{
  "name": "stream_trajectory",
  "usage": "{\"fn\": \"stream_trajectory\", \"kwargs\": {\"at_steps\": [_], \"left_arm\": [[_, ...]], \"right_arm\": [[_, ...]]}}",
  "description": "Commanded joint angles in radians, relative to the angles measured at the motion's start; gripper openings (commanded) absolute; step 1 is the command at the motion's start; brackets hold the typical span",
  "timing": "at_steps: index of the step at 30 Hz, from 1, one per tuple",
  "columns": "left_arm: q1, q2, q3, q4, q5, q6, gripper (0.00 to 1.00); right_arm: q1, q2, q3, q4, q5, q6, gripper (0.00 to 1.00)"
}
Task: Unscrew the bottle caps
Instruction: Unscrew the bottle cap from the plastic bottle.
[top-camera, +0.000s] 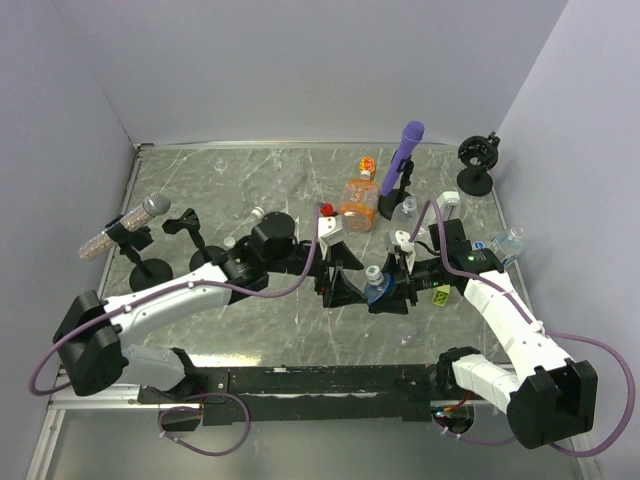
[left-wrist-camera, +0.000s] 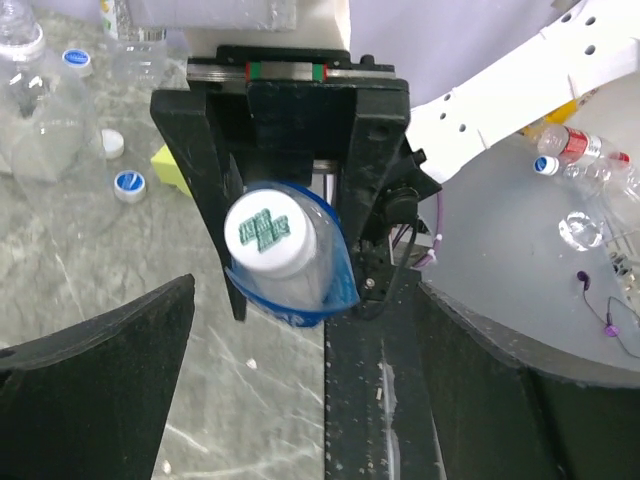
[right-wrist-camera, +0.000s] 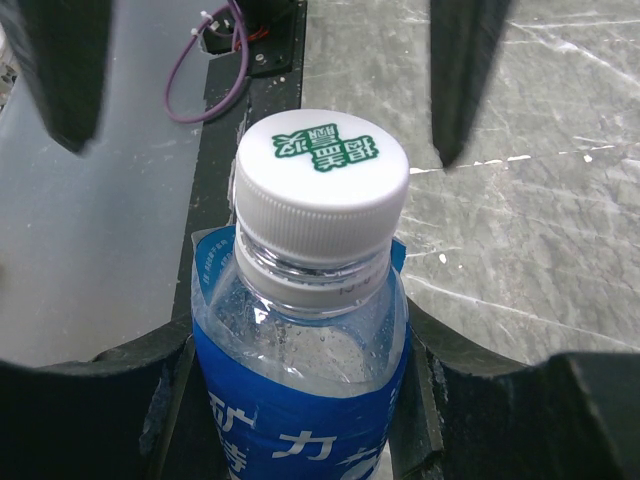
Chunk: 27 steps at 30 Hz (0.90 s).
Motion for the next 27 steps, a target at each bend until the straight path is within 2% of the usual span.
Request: {"fn": "stream_trajectory", "kwargs": {"at_steps": [1, 6, 12, 16, 19, 21, 23, 25, 27], "left_arm": [[0.008, 0.03, 0.058, 0.138, 0.091, 0.056, 0.9], [0.019, 0.081, 0.085, 0.162, 0.12, 0.034, 0.8], [0.023, 0.142, 0.145, 0.139, 0.138, 0.005, 0.64], [0.028, 0.161, 0.154, 0.118, 0.141, -0.009, 0.48], [0.031, 0.157, 0.144, 0.122, 0.137, -0.027, 0.28], [0.031, 0.148, 0.136, 0.13, 0.129, -0.044, 0.22], [0.029, 0.136, 0.134, 0.121, 0.085, -0.085, 0.04], [0.031, 0.122, 0.151, 0.081, 0.037, -0.14, 0.01], [0.031, 0.095, 0.156, 0.043, -0.083, -0.252, 0.01]], "right_arm": [[0.006, -0.005, 0.032, 0.024, -0.028, -0.04, 0.14], [0.006, -0.008, 0.032, 0.024, -0.029, -0.04, 0.14], [0.006, -0.008, 0.034, 0.023, -0.028, -0.04, 0.14], [0.006, -0.006, 0.034, 0.021, -0.028, -0.042, 0.14], [0.006, -0.005, 0.034, 0.023, -0.029, -0.04, 0.14], [0.006, -0.003, 0.035, 0.021, -0.029, -0.042, 0.14], [0.006, -0.003, 0.035, 0.021, -0.029, -0.042, 0.14], [0.006, -0.003, 0.034, 0.021, -0.028, -0.042, 0.14], [0.006, -0.005, 0.034, 0.023, -0.026, -0.042, 0.14]]}}
